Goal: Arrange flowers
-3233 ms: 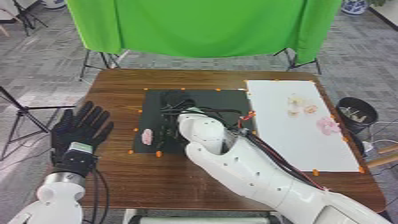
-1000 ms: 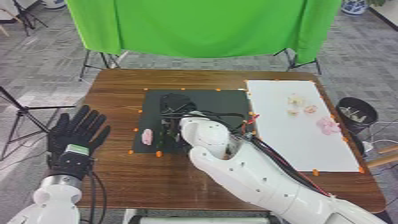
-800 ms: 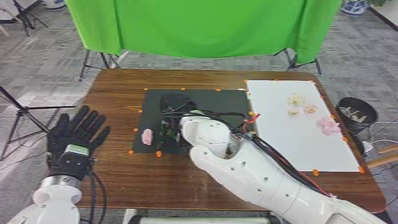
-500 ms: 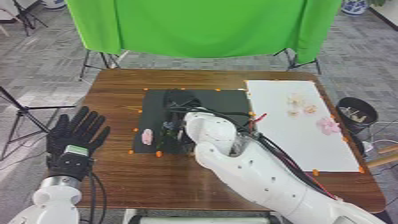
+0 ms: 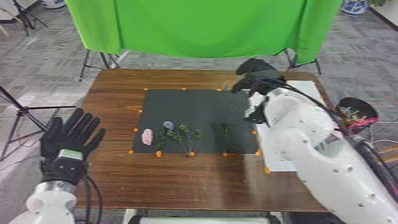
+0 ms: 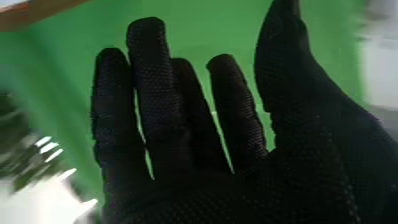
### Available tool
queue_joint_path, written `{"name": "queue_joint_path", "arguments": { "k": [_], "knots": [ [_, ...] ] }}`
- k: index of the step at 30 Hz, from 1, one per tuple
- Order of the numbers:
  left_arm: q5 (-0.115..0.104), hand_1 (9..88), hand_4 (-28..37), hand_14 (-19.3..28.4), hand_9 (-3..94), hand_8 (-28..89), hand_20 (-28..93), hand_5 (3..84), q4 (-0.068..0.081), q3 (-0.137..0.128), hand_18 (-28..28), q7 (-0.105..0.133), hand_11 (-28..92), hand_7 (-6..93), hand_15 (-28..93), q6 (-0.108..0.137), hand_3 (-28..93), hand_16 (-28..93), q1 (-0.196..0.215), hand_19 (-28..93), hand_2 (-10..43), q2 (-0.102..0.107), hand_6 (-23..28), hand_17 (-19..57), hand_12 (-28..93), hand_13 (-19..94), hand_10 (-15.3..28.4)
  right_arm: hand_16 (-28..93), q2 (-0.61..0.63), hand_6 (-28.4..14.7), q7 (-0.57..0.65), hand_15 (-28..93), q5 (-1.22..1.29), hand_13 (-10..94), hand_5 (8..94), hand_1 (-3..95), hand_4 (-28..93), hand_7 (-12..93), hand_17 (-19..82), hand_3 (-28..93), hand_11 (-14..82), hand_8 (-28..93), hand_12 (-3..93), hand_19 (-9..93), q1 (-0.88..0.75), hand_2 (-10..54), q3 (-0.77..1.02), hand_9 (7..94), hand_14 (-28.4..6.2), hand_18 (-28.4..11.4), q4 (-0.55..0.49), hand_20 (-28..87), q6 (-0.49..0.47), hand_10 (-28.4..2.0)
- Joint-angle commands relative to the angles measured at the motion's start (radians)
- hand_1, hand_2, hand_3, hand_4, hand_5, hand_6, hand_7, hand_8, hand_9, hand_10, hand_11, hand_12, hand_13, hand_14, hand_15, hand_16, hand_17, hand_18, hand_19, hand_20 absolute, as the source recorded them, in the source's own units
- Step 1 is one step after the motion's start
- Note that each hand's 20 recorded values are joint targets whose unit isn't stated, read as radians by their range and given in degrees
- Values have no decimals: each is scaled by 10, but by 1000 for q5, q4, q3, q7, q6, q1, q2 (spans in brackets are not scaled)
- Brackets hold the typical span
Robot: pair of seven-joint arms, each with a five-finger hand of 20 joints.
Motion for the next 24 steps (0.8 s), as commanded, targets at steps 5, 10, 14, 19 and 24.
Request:
{"name": "queue_joint_path", "arguments": {
  "k": [5,10,14,19,24],
  "knots": [
    [-2,284,-283,157,383,-95,105,419,-21,-22,154,26,229,170,399,-14,710,-64,48,411,164,2,94,-78,131,281,160,173,246,-59,187,372,28,530,501,441,-283,121,268,792,83,-103,144,711,-343,-95,346,489,-154,-228,52,228,-93,-176],
    [-11,284,-283,157,383,-95,105,419,-27,-20,154,31,229,170,399,15,710,-64,47,411,164,-3,94,-78,131,281,160,158,261,-66,209,360,55,504,478,443,-283,119,268,782,68,-106,127,716,-307,-95,337,425,-161,-231,123,222,-140,-174],
    [-10,284,-283,157,383,-95,105,419,-23,-13,154,36,229,170,399,3,710,-64,44,411,164,-1,94,-78,131,281,160,143,267,-71,170,346,78,486,451,439,-283,113,265,780,76,-103,110,717,-283,-95,315,384,-162,-233,174,210,-146,-171],
    [-14,284,-283,157,383,-95,105,419,-26,-9,154,24,229,170,399,17,710,-64,35,411,164,-13,94,-78,131,281,160,134,257,-39,143,345,77,525,473,482,-282,147,275,771,113,-119,91,728,-287,-95,290,437,-140,-223,216,205,-59,-116],
    [-12,284,-283,157,383,-95,105,419,-22,-3,154,27,229,170,399,17,710,-64,29,411,164,-14,94,-78,131,281,160,244,259,2,136,298,32,660,660,574,-283,192,305,645,119,-40,145,730,-322,-53,275,677,-97,-203,220,235,38,-100]
  ]
}}
